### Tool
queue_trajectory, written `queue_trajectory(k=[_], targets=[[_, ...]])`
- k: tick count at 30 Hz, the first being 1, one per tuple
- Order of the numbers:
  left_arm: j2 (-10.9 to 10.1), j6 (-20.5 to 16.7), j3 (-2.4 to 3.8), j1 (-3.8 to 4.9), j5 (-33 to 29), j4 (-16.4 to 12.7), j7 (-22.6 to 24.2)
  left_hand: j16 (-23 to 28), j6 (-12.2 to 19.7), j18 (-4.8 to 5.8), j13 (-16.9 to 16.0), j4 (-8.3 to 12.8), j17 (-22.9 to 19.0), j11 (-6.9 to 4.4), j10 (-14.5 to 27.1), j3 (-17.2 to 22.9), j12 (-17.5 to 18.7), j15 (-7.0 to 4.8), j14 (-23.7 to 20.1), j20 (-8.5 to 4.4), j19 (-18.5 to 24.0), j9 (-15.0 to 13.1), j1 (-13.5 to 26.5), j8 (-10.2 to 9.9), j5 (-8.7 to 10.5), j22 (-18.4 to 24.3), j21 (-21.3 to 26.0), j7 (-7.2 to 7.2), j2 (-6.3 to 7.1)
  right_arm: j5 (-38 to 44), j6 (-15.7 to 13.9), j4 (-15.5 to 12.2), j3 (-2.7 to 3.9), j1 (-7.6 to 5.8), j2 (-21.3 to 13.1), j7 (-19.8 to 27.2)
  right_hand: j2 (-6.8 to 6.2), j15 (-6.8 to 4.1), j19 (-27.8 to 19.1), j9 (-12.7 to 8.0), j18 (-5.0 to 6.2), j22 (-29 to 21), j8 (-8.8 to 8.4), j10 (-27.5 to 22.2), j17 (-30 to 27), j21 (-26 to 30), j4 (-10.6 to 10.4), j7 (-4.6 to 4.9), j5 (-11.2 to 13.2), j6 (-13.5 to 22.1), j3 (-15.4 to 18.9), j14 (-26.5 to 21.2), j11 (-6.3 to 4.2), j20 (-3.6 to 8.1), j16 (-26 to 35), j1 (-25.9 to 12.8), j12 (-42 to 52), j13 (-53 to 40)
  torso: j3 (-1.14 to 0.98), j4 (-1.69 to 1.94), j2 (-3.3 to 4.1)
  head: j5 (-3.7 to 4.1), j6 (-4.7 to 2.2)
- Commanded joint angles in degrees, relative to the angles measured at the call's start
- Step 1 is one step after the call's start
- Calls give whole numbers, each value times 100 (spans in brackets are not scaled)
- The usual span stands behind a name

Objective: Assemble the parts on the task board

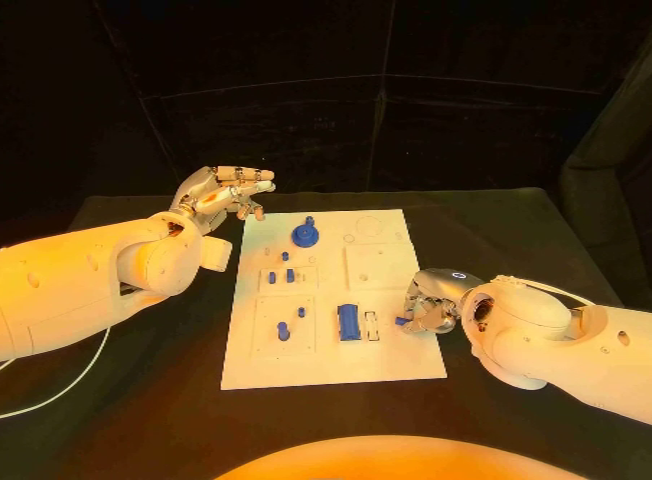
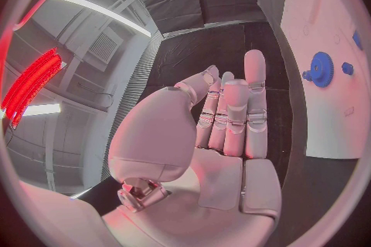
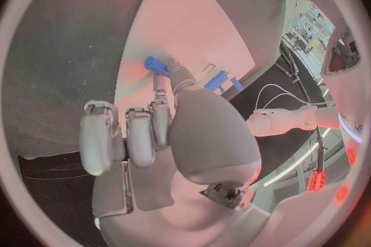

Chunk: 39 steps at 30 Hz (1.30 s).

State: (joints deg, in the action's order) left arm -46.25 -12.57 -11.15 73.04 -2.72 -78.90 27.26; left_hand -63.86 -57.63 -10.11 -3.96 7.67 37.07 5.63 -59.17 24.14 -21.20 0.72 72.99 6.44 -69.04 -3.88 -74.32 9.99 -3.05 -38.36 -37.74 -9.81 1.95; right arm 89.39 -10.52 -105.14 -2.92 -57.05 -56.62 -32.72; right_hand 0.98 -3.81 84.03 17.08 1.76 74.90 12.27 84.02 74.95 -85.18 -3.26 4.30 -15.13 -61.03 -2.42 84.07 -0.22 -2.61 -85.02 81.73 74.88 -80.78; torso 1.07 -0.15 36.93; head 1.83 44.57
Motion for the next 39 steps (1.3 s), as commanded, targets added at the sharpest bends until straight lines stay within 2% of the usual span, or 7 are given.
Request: queue_trajectory(k=[1, 6, 12, 15, 25, 28, 39], targets=[[0, 81, 4, 7, -9, -11, 16, 2, 26, -39, 3, 25, -8, 8, 32, 9, -19, 3, -33, -2, 21, 0, -47, 0, 15, 5, 24, -8, 3, -1224, -40, -21, -61, 61, -59, 43, -6, 17, 240, -56, -23, 986, -89, -5, 797, -45, -104, 54, -263, 12, -115, 440, 33, -4, -48, -200, 11, 73, 6, -3, -9, -6, 4], [2, 100, 3, 7, -9, -10, -4, 2, 26, -39, 4, 27, -11, 8, 33, 11, -20, 3, -35, -3, 21, 0, -49, 0, 15, 5, 24, -9, 2, -1768, -505, -166, -59, 59, -124, 331, -132, 22, 256, -96, -28, 1010, -150, 12, 828, -64, -170, 57, -372, -53, -242, 447, 40, -15, -67, -397, 37, 55, -5, -3, 6, -21, -13], [4, 111, 2, 8, -9, -15, -10, 2, 26, -39, 4, 27, -12, 8, 34, 11, -20, 3, -35, -3, 22, 0, -49, 0, 15, 5, 24, -9, 2, -2212, -954, -289, -56, 55, -207, 509, -207, 8, 326, -117, -57, 1111, -185, 74, 897, -148, -183, 31, -565, -153, -405, 463, 20, -5, -111, -506, 150, -19, 4, -1, 4, -19, -17], [2, 112, 2, 8, -9, -18, -10, 2, 26, -39, 4, 27, -12, 8, 34, 11, -20, 3, -35, -3, 22, 0, -49, 0, 15, 5, 24, -9, 2, -2340, -1020, -311, -55, 53, -210, 533, -248, 5, 332, -127, -59, 1120, -207, 78, 905, -155, -181, 28, -640, -176, -458, 465, 17, -1, -115, -552, 152, -22, 10, 3, 4, -19, -12], [0, 120, 2, 8, -9, -33, -5, 5, 28, -38, 4, 28, -22, 11, 36, 10, -21, 4, -40, -3, 22, 1, -44, 0, 16, 6, 24, -12, 6, -2486, -1228, -287, -54, 52, -80, 422, -322, -6, 361, -123, -72, 1163, -205, 128, 942, -190, -216, 1, -744, -284, -517, 473, -2, 6, -138, -693, 245, -84, -1, -4, 2, -38, 4], [-1, 122, 2, 8, -9, -35, -3, 5, 28, -38, 4, 28, -22, 11, 36, 10, -21, 4, -40, -3, 22, 1, -44, 0, 16, 6, 24, -12, 6, -2496, -1305, -264, -54, 52, -36, 372, -355, -35, 399, -105, -87, 1217, -190, 181, 991, -236, -362, -44, -1107, -392, -494, 484, -38, 30, -170, -946, 333, -143, -2, -3, 3, -45, 10], [7, 128, 2, 9, -9, -38, -7, 5, 28, -38, 4, 28, -22, 11, 36, 10, -21, 4, -40, -3, 22, 1, -44, 0, 16, 6, 24, -12, 6, -2259, -1340, -133, -54, 51, 238, 89, -362, -86, 426, -46, -99, 1258, -125, 219, 1024, -269, -438, -127, -1166, -571, -507, 490, -103, 72, -190, -1084, 387, -185, -4, 7, 8, -57, 19]])
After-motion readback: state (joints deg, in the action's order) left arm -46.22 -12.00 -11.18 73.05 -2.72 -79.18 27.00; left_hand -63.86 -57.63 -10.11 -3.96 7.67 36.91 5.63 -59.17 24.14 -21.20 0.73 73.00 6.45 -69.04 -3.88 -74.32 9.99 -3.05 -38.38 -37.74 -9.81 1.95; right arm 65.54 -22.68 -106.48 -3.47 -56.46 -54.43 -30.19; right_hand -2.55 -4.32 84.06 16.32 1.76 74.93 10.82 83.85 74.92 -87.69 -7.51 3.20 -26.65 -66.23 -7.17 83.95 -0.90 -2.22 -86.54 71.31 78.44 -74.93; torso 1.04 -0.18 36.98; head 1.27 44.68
